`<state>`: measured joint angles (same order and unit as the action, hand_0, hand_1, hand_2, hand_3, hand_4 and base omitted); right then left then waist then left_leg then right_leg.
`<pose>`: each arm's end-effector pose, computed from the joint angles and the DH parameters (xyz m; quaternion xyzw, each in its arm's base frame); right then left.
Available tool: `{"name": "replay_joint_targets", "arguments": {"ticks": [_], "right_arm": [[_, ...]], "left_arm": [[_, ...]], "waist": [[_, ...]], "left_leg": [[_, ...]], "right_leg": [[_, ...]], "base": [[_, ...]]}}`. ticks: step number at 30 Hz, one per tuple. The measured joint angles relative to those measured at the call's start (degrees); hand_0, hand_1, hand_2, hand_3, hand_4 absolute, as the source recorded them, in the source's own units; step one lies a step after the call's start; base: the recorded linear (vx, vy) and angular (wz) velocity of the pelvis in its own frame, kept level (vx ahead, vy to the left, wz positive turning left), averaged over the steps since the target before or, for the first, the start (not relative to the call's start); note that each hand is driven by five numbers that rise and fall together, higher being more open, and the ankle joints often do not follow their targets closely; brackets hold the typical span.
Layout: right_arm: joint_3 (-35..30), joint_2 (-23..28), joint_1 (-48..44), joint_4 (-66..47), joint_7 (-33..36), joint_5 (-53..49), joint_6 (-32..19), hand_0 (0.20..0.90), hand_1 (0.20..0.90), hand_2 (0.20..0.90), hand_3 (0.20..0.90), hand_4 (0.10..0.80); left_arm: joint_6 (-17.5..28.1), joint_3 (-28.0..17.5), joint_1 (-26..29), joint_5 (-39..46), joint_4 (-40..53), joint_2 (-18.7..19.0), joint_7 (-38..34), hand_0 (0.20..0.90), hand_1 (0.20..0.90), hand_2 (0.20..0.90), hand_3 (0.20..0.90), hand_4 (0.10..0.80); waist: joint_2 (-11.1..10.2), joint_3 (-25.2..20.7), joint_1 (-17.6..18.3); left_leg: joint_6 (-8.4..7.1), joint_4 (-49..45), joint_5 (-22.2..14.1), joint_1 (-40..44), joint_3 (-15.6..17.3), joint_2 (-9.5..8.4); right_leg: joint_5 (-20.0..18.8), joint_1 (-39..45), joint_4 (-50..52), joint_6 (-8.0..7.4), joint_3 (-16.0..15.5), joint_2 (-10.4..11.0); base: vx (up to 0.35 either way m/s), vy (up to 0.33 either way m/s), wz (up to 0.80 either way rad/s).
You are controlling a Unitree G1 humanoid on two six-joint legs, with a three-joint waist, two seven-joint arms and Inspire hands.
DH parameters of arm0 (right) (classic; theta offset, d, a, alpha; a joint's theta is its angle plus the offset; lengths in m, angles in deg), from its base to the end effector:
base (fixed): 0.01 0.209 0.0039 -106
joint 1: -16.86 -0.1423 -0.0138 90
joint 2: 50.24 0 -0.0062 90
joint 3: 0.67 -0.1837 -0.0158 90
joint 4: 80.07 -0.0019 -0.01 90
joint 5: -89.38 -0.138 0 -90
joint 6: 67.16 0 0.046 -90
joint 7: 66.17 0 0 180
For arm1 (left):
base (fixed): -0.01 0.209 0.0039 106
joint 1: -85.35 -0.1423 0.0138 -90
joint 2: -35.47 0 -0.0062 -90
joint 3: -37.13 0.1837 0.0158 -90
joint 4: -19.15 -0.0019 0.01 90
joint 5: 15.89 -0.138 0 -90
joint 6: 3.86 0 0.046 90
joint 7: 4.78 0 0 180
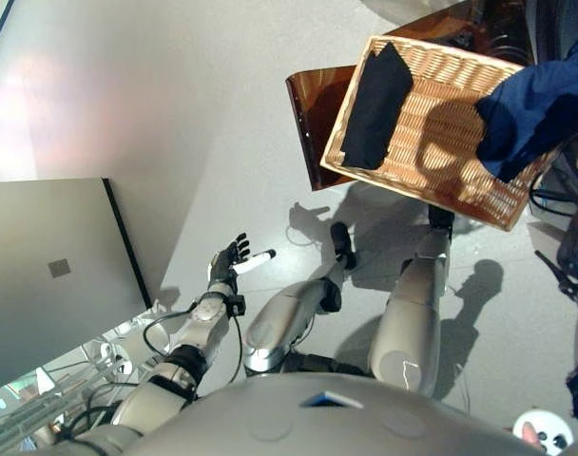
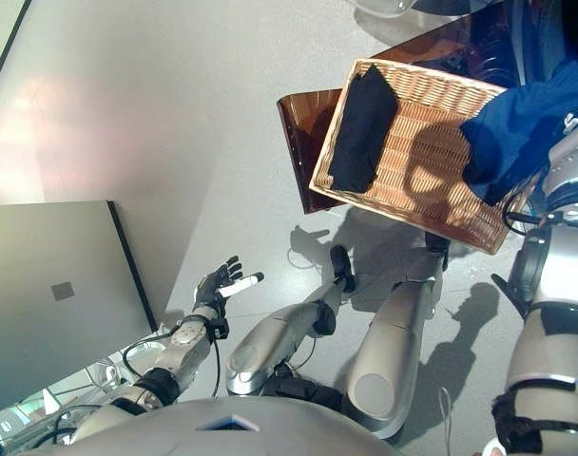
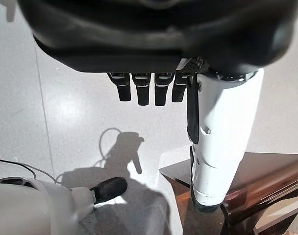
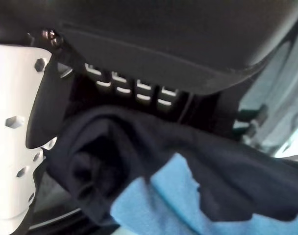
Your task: Pick up the clothes and place them into the washing machine
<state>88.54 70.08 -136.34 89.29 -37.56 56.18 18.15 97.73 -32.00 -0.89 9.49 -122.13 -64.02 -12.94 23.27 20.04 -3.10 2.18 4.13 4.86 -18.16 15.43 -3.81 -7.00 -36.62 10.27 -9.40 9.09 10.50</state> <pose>0.3125 -0.3528 0.1981 0.0582 -0.0073 -0.5128 0.8565 0.1480 0.1412 -0.0860 -0.0435 0.3372 0.0232 0.9401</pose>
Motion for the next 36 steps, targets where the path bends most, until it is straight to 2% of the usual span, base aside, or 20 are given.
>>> {"name": "replay_joint_targets", "arguments": {"ticks": [5,8,14,19,29,36], "right_arm": [[-1.48,-3.09,5.93,-3.44,-0.96,0.13,-1.44,0.900,0.900,0.900,0.900,0.800],[-0.51,-4.13,7.62,-3.43,0.19,4.07,-1.38,0.900,0.900,0.900,0.900,0.800],[8.19,-3.84,7.65,-3.55,2.80,22.87,2.97,0.900,0.900,0.900,0.900,0.800],[13.82,-2.09,7.43,-3.36,0.99,30.89,5.02,0.900,0.900,0.900,0.900,0.800],[21.66,0.11,3.88,1.04,-5.78,38.74,7.41,0.900,0.900,0.900,0.900,0.800],[22.29,0.63,2.64,1.30,-7.51,40.81,7.44,0.900,0.900,0.900,0.900,0.800]], "left_arm": [[-0.05,-0.57,0.00,0.00,-0.56,0.00,-0.01,0.900,0.900,0.900,0.900,0.800],[-0.06,-1.18,0.00,-0.01,-0.57,0.00,-0.01,0.900,0.900,0.900,0.900,0.800],[0.06,-2.41,-0.03,-0.47,-0.32,0.00,-1.05,0.900,0.900,0.900,0.900,0.800],[0.23,-2.52,-0.08,-0.96,0.35,0.00,-1.03,0.900,0.900,0.900,0.900,0.800],[0.19,-2.53,-0.08,-0.96,0.27,0.00,-0.50,0.900,0.900,0.900,0.900,0.800],[0.13,-2.57,-0.07,-0.96,0.27,0.00,-0.36,0.900,0.900,0.900,0.900,0.800]], "waist": [[0.00,0.00,0.86],[0.00,0.00,0.88],[0.02,-0.01,0.79],[0.02,-0.02,0.73],[0.11,-0.10,0.70],[0.45,-0.38,0.46]], "left_leg": [[0.00,0.00,-0.01,0.09,0.12,0.04],[0.00,0.02,-0.02,0.18,0.27,0.03],[0.00,0.02,-0.02,0.17,0.69,0.03],[0.00,0.02,-0.02,0.17,0.68,0.03],[0.00,0.04,-0.02,0.17,0.84,0.03],[0.00,0.07,-0.01,0.17,0.97,0.02]], "right_leg": [[0.00,-0.08,0.12,0.01,0.26,-0.15],[0.10,-0.21,0.31,0.16,0.52,-0.24],[0.10,-0.65,0.74,0.18,0.97,-0.44],[0.08,-0.69,0.79,0.14,0.98,-0.44],[-0.01,-0.83,0.78,0.02,1.21,-0.52],[-0.01,-0.88,0.78,0.02,1.26,-0.52]], "base": [[-0.007,-0.002,-0.02],[-0.017,0.001,-0.04],[-0.009,-0.004,-0.03],[0.000,0.000,0.00],[0.000,0.000,0.00],[0.000,0.000,0.00]]}}
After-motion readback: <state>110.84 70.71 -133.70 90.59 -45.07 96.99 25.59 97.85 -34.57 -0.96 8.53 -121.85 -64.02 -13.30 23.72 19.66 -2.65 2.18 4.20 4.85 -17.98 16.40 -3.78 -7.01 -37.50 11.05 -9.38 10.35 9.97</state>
